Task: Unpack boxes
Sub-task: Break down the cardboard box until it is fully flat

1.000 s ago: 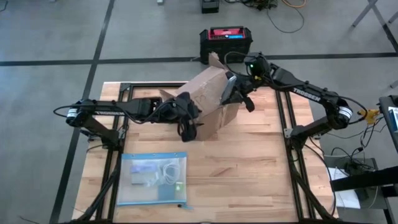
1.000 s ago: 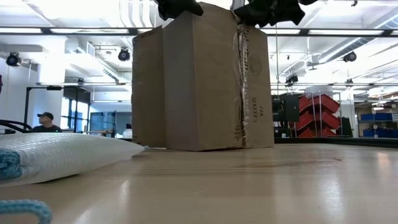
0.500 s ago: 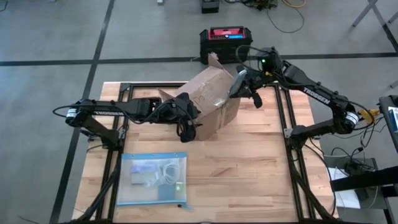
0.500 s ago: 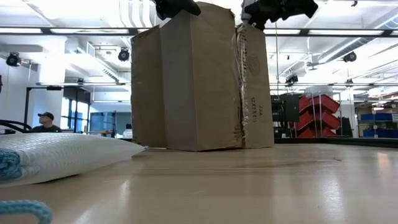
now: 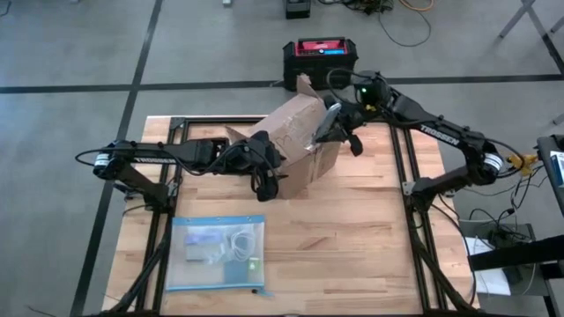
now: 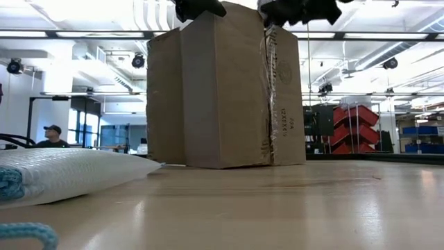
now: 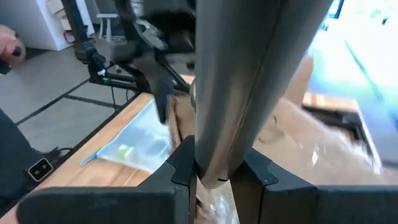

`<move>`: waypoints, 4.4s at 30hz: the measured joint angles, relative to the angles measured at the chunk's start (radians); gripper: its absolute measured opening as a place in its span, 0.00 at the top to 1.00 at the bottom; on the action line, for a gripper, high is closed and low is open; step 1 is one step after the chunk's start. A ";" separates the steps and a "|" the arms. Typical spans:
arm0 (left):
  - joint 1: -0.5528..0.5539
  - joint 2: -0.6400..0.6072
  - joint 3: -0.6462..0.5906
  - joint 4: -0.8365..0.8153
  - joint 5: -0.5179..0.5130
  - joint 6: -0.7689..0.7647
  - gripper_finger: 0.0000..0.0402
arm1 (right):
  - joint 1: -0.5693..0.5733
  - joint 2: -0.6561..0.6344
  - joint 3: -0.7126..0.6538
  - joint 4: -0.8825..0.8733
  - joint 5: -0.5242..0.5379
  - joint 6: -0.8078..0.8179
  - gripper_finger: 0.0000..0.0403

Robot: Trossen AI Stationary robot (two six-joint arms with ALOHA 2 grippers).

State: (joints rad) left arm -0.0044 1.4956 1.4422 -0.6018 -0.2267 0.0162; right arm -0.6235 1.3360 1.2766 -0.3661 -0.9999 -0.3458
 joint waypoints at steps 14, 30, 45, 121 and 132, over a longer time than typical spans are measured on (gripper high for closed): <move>0.004 0.000 0.001 0.022 0.000 0.007 0.43 | -0.070 -0.031 0.000 -0.127 -0.022 -0.055 0.88; 0.007 -0.005 0.001 0.005 -0.007 -0.002 0.41 | -0.063 -0.043 0.001 -0.045 -0.063 -0.008 0.88; 0.008 -0.004 0.001 0.001 -0.003 0.000 0.42 | -0.063 -0.010 -0.013 -0.055 -0.128 -0.005 0.88; -0.029 0.142 0.036 0.313 -0.091 0.298 0.62 | -0.068 -0.125 -0.034 -0.203 0.086 -0.004 0.88; -0.026 0.142 0.035 0.322 -0.245 0.255 0.99 | -0.052 -0.195 0.028 -0.202 0.243 0.005 0.88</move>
State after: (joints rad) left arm -0.0304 1.6373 1.4770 -0.2802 -0.4713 0.2712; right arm -0.6752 1.1410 1.3051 -0.5683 -0.7568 -0.3405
